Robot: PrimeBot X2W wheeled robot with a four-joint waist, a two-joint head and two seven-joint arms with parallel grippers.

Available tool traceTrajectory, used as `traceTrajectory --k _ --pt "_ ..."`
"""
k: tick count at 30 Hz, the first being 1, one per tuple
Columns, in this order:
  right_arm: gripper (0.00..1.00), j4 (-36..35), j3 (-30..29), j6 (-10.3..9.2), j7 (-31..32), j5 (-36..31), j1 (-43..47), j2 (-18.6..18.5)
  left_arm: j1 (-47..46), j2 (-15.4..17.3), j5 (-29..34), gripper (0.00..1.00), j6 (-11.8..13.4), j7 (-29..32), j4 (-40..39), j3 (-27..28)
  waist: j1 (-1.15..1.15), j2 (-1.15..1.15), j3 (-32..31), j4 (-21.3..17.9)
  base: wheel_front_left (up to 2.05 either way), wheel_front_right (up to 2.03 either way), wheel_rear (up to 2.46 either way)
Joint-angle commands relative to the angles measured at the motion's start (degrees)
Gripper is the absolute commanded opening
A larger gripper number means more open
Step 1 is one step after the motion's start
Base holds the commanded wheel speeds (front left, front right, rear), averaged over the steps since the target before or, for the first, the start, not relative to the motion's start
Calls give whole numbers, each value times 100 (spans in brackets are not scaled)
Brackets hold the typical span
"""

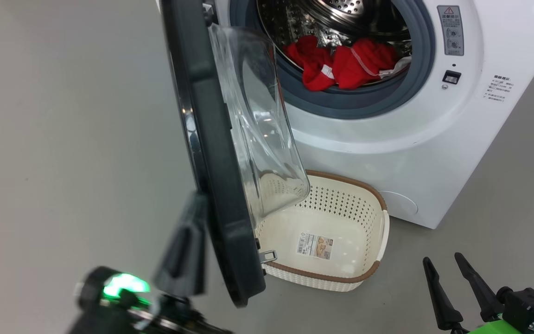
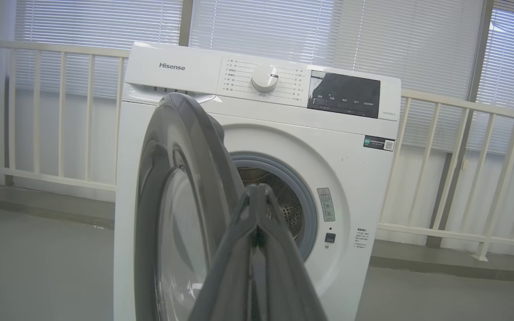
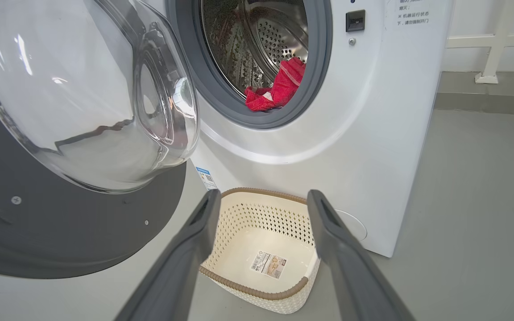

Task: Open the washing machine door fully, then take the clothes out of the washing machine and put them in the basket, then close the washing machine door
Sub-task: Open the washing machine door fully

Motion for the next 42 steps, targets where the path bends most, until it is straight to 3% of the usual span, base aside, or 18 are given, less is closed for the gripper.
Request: traceTrajectory --k 1,8,15,27,42 --pt "100 -148 162 43 -69 -59 -127 -96 -203 32 108 0 -69 -27 -160 -35 0 0 15 -15 0 0 0" --pt "100 -164 196 43 -69 -47 -172 -114 -94 32 0 0 -241 -27 622 -972 0 0 72 -66 0 0 0" --pt "100 -166 231 43 -69 -23 -213 -130 -142 32 -319 0 -243 -27 1473 -1225 0 0 136 -86 0 0 0" --pt "100 -168 242 43 -69 7 -205 -125 -183 32 -745 0 39 -27 1941 -824 0 0 123 -48 0 0 0" --pt "100 -166 295 43 -69 8 -135 -86 167 32 -638 0 316 -27 1821 115 0 0 24 58 0 0 0"
